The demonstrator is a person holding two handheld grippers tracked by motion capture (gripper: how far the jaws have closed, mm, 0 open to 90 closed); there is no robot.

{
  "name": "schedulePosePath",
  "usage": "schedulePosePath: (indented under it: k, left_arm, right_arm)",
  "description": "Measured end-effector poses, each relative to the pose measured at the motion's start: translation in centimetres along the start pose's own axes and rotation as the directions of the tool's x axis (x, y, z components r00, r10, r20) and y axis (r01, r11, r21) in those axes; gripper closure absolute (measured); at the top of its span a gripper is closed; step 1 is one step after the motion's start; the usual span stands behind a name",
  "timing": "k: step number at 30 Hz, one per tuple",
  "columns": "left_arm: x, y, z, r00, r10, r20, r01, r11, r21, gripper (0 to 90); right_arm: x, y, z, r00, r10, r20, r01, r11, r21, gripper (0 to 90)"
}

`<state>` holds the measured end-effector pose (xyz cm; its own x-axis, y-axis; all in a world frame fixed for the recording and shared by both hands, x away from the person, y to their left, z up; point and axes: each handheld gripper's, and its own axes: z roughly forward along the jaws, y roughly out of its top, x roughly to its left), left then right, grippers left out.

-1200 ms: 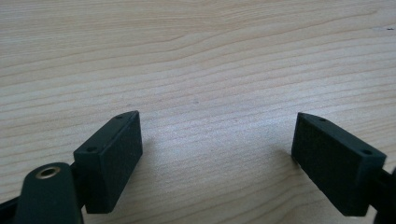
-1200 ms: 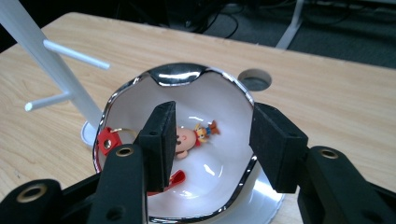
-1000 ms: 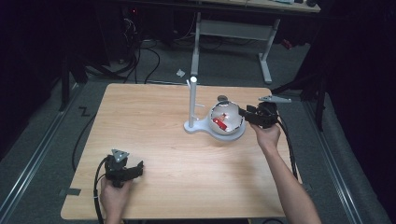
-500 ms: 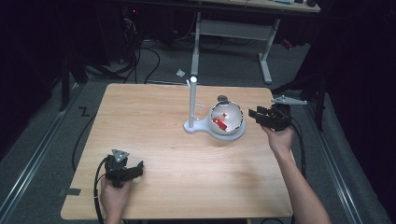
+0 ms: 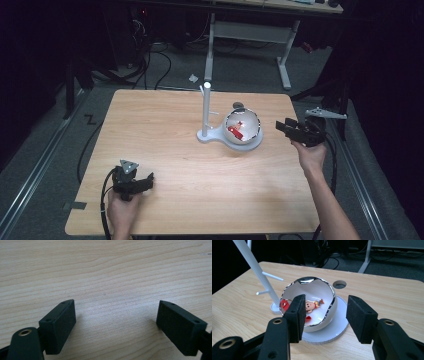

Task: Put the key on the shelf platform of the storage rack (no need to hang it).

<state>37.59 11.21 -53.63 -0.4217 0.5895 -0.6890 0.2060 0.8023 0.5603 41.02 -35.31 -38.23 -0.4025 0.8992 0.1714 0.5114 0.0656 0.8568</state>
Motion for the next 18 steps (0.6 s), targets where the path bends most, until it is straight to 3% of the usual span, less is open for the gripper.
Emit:
schedulePosePath:
  k: [7, 10, 18]
  left_arm:
    - [0.0, 0.0, 0.0, 1.0000, -0.008, -0.004, 0.008, 1.0000, -0.001, 17.3]
    - [0.0, 0.0, 0.0, 1.0000, -0.007, -0.004, 0.007, 1.0000, -0.001, 17.3]
    - [0.0, 0.0, 0.0, 1.0000, -0.006, -0.003, 0.006, 1.0000, -0.001, 17.2]
  right_arm:
    - [0.2, -0.1, -1.5, 0.9999, -0.013, -0.003, 0.013, 0.9995, -0.028, 49.9]
    - [0.4, -0.3, -2.7, 0.9996, -0.028, 0.001, 0.028, 0.9975, -0.065, 52.7]
    - [0.0, -1.4, -3.8, 0.9999, -0.011, 0.006, 0.011, 0.9984, -0.055, 54.1]
